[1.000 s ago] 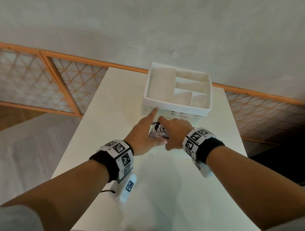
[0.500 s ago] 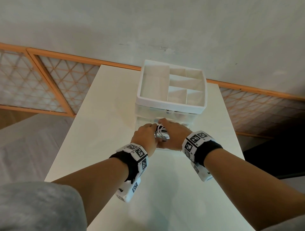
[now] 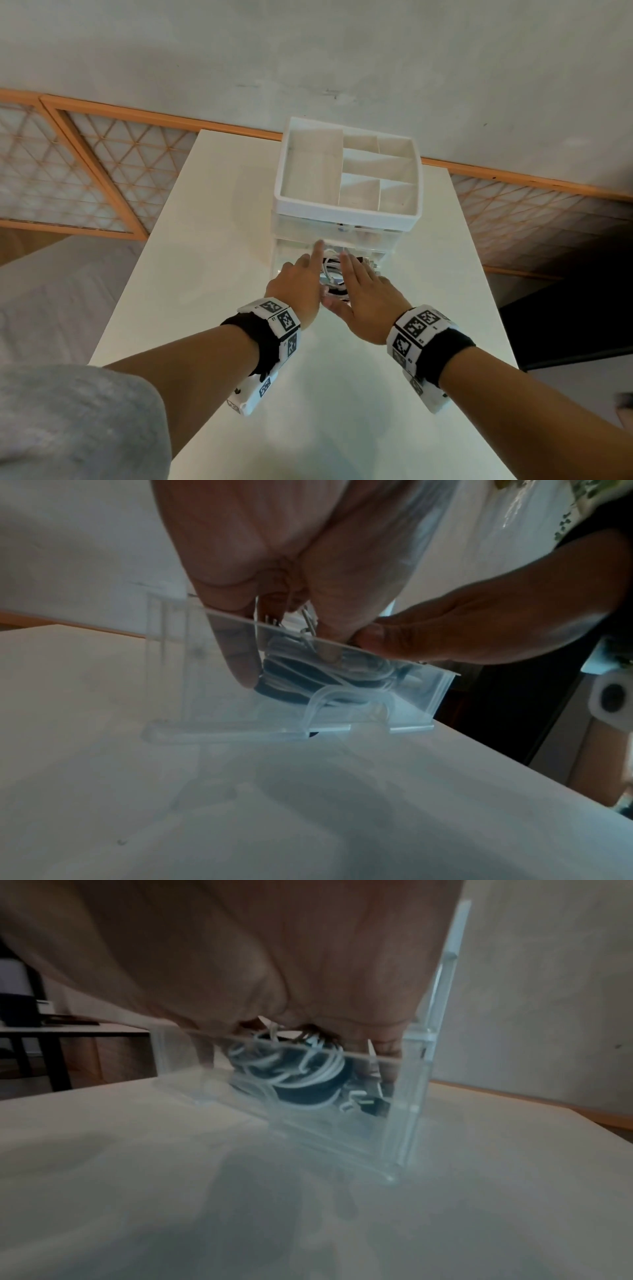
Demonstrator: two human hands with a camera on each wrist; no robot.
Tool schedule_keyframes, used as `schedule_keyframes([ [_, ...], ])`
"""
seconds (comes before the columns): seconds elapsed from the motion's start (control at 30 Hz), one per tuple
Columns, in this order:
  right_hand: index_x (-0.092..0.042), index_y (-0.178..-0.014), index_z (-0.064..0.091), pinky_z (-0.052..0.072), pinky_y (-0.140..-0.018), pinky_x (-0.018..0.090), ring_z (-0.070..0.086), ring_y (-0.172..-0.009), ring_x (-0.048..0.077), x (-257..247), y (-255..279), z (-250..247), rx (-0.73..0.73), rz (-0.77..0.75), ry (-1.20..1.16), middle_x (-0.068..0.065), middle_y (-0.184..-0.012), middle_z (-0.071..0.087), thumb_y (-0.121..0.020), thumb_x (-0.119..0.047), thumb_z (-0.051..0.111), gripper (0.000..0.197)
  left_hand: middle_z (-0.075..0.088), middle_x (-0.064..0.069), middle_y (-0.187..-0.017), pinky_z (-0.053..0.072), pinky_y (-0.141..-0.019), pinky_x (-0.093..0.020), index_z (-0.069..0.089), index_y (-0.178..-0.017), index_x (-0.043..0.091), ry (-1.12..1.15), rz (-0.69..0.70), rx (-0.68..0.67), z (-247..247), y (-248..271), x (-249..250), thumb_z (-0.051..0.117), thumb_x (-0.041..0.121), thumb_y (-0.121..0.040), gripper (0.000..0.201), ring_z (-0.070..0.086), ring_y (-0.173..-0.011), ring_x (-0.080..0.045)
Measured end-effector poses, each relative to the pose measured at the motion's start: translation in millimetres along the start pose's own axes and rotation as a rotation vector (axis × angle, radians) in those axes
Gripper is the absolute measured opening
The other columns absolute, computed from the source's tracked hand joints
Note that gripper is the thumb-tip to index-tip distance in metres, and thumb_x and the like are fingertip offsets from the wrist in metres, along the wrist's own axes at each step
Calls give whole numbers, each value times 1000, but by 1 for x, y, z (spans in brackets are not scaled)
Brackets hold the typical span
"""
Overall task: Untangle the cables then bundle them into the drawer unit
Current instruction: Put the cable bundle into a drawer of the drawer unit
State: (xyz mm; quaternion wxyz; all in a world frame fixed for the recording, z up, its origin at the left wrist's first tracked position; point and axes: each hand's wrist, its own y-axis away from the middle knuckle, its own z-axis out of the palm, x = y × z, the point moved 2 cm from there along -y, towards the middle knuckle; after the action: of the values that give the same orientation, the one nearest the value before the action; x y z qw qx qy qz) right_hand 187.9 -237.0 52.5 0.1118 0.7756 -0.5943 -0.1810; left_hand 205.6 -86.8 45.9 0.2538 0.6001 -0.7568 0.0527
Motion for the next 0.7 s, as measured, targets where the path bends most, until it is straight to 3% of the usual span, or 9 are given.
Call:
schedule_keyframes([
  [0.17,-20,-157,-13,14,-123,50,-3,-155,22,10,-13,4,-23,-15,25,-2,-167,-10,-87,-81,10,95,14,6,-164,48,-89,-45,2,-157,29,-139,33,-105,-1,1,-5,44,23,-100,71,41,-130,-30],
  [0.33,-19,-158,-6,15,-123,50,2,-155,24,9,-14,0,-25,-3,41,1,-168,-6,-89,-76,9,91,18,12,-163,47,-85,-41,10,-157,26,-232,49,-134,-6,-6,-6,40,43,-102,65,45,-128,-26],
  [0.43,-10,-155,24,30,-117,48,23,-149,31,2,0,-8,174,-20,154,10,-165,18,-98,-63,25,77,23,8,-162,47,-87,-41,14,-157,22,-262,32,-149,-7,-8,-2,39,54,-100,70,47,-130,-27],
  [0.53,-8,-132,57,46,-102,43,51,-125,30,-4,18,-5,437,-129,172,9,-139,54,-92,-54,49,62,24,6,-161,47,-89,-42,12,-157,19,-270,22,-161,-6,-11,0,42,50,-100,71,47,-129,-27],
  [0.63,-3,-116,67,56,-91,43,59,-114,31,-1,24,20,531,-223,171,11,-121,64,-82,-33,75,46,31,3,-156,47,-87,-42,17,-155,18,-268,29,-129,-6,-12,0,42,53,-99,70,46,-128,-27],
  [0.7,0,-111,68,58,-88,39,60,-112,32,4,22,33,619,-246,121,12,-118,66,-81,-13,76,33,36,-1,-151,47,-85,-40,21,-153,19,-261,31,-105,-5,-11,2,41,55,-98,69,44,-127,-27],
])
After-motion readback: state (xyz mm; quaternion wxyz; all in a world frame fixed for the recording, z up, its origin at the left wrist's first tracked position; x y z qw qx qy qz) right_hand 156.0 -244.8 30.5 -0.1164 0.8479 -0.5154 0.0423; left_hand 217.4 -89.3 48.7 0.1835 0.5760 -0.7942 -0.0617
